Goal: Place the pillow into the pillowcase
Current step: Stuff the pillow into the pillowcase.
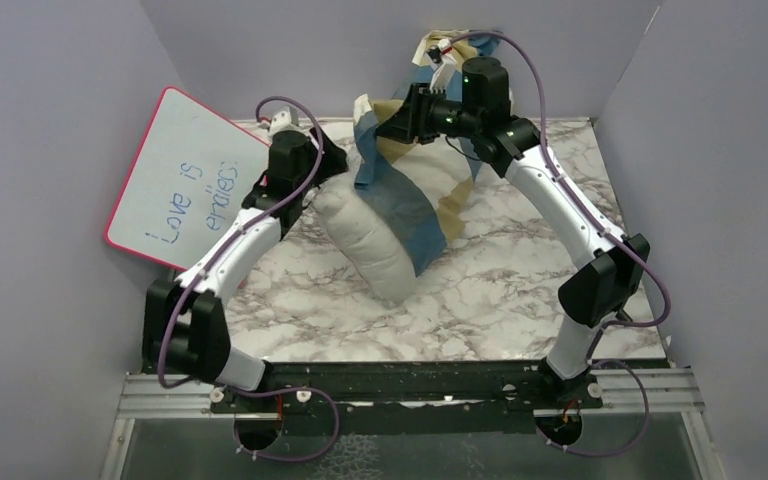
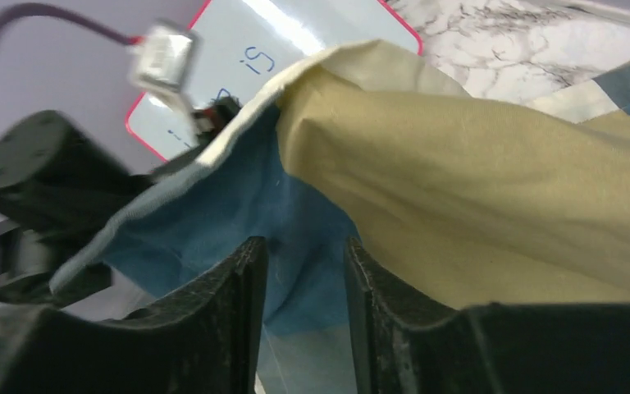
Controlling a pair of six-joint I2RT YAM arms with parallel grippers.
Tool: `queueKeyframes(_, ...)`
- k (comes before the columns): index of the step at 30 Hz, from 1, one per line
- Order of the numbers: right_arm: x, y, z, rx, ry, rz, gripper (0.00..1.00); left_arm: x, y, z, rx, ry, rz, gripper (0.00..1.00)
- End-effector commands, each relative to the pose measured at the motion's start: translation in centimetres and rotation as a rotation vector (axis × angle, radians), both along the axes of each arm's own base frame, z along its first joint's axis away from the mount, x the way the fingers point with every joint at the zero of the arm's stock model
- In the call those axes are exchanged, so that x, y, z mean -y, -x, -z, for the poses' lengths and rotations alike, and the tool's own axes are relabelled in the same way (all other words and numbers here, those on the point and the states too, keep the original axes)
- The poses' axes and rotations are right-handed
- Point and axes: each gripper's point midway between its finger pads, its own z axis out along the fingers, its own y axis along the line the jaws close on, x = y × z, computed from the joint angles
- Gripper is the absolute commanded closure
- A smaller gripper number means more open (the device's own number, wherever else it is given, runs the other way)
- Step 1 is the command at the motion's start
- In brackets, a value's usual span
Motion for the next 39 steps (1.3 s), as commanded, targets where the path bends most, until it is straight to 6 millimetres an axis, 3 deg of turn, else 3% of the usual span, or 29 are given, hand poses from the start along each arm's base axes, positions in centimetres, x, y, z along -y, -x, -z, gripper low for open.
queueKeyframes(1, 1.1, -0.5, 2.2, 0.002, 0.137, 0.038, 0.53, -9.6, 3.4, -5.1, 0.067, -0.541, -0.185, 0.3)
queueKeyframes(3, 1.6, -0.2, 3.0, -0.016, 0.158, 0.053, 0.47, -11.0, 4.4, -7.1, 0.077, -0.563, -0.235, 0.27)
queueKeyframes(5, 2.2, 0.1, 3.2, -0.024, 0.164, 0.084, 0.4, -11.1, 5.4, -8.5, 0.093, -0.581, -0.207, 0.26)
queueKeyframes(8, 3.5, 0.7, 3.1, -0.025, 0.175, 0.135, 0.29, -9.8, 6.8, -9.5, 0.126, -0.564, -0.109, 0.26)
queueKeyframes(13, 6.6, 1.3, 4.0, -0.014, 0.222, 0.279, 0.23, -6.4, 9.9, -9.4, 0.189, -0.518, 0.096, 0.28)
queueKeyframes(16, 8.0, 2.6, 5.1, 0.045, 0.288, 0.26, 0.23, -3.8, 13.0, -7.4, 0.173, -0.405, 0.246, 0.24)
queueKeyframes(20, 8.7, 5.7, 6.0, 0.27, 0.34, 0.104, 0.23, -2.6, 17.6, -5.4, 0.169, -0.269, 0.338, 0.13)
queueKeyframes(24, 9.7, 7.5, 10.0, 0.388, 0.417, 0.021, 0.22, -1.4, 20.6, -2.7, 0.168, -0.141, 0.409, 0.02)
queueKeyframes(26, 9.8, 8.0, 12.2, 0.39, 0.43, -0.004, 0.21, -0.7, 21.2, -1.0, 0.166, -0.055, 0.415, 0.01)
queueKeyframes(29, 9.6, 8.2, 14.0, 0.411, 0.427, -0.023, 0.2, 0.2, 21.7, 0.6, 0.208, 0.069, 0.425, 0.01)
queueKeyframes(35, 8.4, 7.1, 17.7, 0.396, 0.439, -0.043, 0.2, 1.1, 21.2, 5.8, 0.228, 0.132, 0.377, 0.01)
queueKeyframes(37, 7.4, 6.7, 18.3, 0.401, 0.437, -0.057, 0.24, 2.0, 20.6, 6.9, 0.235, 0.127, 0.359, 0.01)
queueKeyframes(39, 6.0, 6.3, 17.9, 0.411, 0.43, -0.079, 0.36, 3.3, 19.8, 7.5, 0.246, 0.095, 0.349, 0.01)
